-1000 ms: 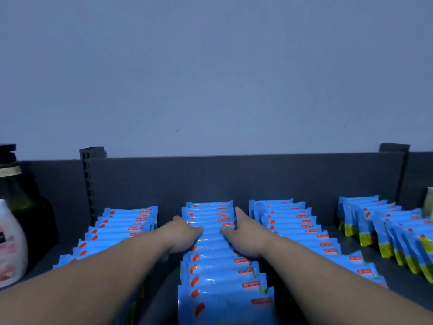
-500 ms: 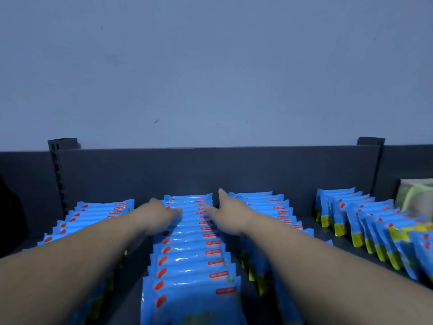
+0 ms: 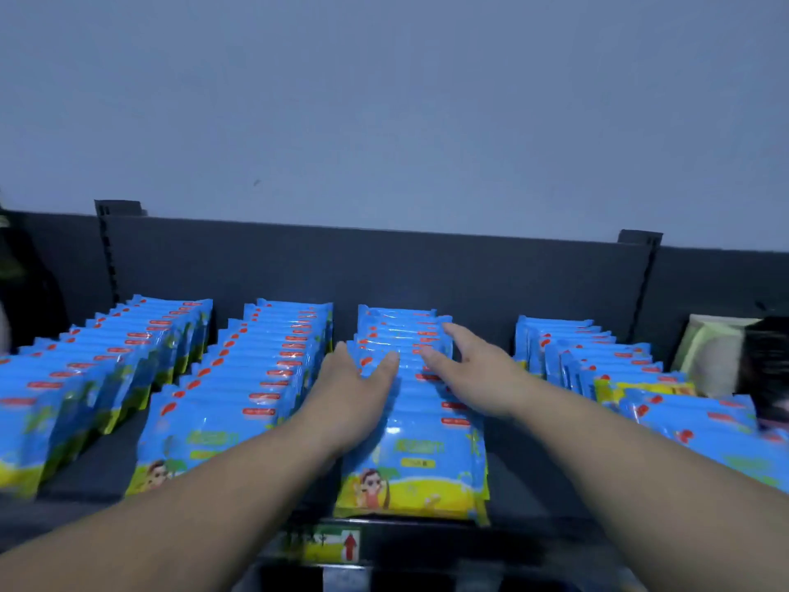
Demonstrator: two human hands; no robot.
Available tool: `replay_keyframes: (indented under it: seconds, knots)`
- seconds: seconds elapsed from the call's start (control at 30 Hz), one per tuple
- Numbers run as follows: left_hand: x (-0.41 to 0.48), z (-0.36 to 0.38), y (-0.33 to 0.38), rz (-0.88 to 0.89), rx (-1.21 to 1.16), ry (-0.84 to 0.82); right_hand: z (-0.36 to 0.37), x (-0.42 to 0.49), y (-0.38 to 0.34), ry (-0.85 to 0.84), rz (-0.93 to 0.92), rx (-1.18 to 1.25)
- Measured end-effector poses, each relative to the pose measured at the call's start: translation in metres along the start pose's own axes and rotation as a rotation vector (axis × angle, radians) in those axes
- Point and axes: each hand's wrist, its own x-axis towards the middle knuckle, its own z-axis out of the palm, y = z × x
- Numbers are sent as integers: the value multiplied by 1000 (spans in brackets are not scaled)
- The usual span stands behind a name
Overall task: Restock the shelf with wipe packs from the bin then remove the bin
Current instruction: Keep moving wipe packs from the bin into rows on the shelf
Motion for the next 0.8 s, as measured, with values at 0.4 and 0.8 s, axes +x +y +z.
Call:
replay_keyframes:
  seconds: [0.4, 0.8]
  knots:
    - [-7, 28, -12, -197, -192, -63, -5, -18, 52, -373, 47, 126]
    - [-11, 25, -8, -148, -370, -239, 2, -6, 61, -428, 83, 265]
